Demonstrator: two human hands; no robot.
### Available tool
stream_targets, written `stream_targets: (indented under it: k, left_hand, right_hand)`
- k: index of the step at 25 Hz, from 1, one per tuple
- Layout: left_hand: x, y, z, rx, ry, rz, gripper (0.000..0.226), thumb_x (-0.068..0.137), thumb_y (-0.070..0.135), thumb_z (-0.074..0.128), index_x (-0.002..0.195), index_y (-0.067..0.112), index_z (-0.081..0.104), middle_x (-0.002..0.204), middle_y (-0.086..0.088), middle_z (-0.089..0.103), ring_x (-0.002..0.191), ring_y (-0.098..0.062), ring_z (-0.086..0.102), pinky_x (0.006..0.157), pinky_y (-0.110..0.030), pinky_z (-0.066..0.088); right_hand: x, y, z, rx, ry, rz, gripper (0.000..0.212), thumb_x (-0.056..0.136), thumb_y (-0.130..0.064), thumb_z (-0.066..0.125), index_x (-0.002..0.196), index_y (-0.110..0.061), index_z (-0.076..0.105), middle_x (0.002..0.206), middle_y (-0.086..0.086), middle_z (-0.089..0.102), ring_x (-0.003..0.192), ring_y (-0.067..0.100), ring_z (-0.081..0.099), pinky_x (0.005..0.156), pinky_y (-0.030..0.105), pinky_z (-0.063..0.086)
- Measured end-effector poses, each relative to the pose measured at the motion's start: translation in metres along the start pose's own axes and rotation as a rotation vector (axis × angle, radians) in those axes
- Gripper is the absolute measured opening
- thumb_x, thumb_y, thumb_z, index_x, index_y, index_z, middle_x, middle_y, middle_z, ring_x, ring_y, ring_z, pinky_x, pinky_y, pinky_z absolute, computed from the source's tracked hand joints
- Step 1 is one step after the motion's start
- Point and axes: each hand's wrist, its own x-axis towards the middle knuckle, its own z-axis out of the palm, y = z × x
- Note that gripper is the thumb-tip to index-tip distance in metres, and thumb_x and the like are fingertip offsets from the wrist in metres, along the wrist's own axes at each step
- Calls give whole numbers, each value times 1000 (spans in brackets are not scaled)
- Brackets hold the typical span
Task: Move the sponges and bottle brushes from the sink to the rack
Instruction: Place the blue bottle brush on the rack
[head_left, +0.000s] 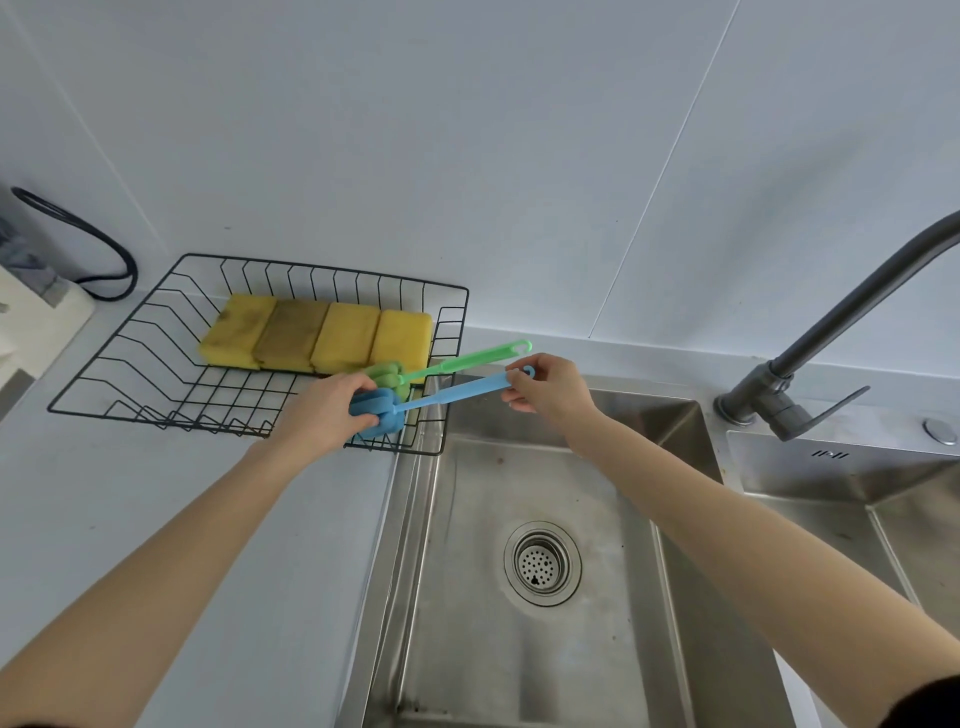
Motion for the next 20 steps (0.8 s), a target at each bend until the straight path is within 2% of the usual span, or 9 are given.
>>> stream_targets:
  k: [3, 7, 9, 12, 15, 17, 20]
  left_hand:
    - [7, 3, 1, 29, -24, -46, 34, 78, 20, 67, 110, 13, 57, 118, -6, 63, 105, -26, 58, 76, -34, 43]
    - [10, 2, 3, 112, -24, -61, 33, 78, 24, 67, 109, 16, 57, 117, -5, 66, 103, -26, 60, 71, -32, 42]
    - [11, 1, 2, 119, -33, -54, 33, 78, 24, 67, 109, 17, 58, 117, -5, 66, 104, -26, 60, 73, -33, 43]
    - [11, -2, 0, 86, -86, -34, 37, 78, 21, 67, 113, 17, 57, 121, -6, 64, 108, -26, 58, 82, -35, 45]
    - [11, -6, -5, 68, -165, -7, 45, 78, 21, 67, 121, 16, 54, 126, -7, 61, 114, -25, 55, 92, -37, 44]
    - [12, -7, -10, 72, -199, 2, 49, 79, 23, 67, 125, 16, 51, 130, -8, 58, 117, -25, 54, 97, -37, 43]
    - [9, -4, -14, 69, -222, 18, 51, 81, 25, 64, 129, 15, 48, 133, -7, 56, 121, -23, 51, 101, -35, 40]
  right_hand:
    - [1, 2, 2, -78, -2, -39, 4, 90, -6, 54, 92, -9, 55, 76, 5, 61, 44, -3, 61, 59, 12, 53]
    - [-2, -1, 3, -121, -19, -32, 3, 90, -9, 54, 93, -10, 53, 84, 7, 61, 57, 5, 60, 56, 10, 52]
    - [-5, -2, 3, -151, -46, -22, 3, 91, -10, 54, 90, -12, 53, 80, 5, 62, 58, 5, 60, 57, 11, 52]
    - [-9, -1, 1, -202, -85, -5, 15, 91, -10, 53, 78, -17, 50, 75, 4, 62, 61, 10, 61, 64, 16, 52]
    - [-13, -4, -1, -284, -95, -25, 4, 91, -10, 51, 92, -13, 54, 84, 6, 61, 71, 17, 61, 71, 25, 54]
    - [-17, -7, -2, -345, -100, -51, 17, 90, -11, 50, 106, -10, 56, 85, 5, 61, 79, 19, 59, 76, 30, 52]
    - [-24, -13, -5, -422, -117, -90, 28, 91, -14, 49, 118, -8, 55, 105, 14, 65, 84, 20, 54, 63, 19, 43]
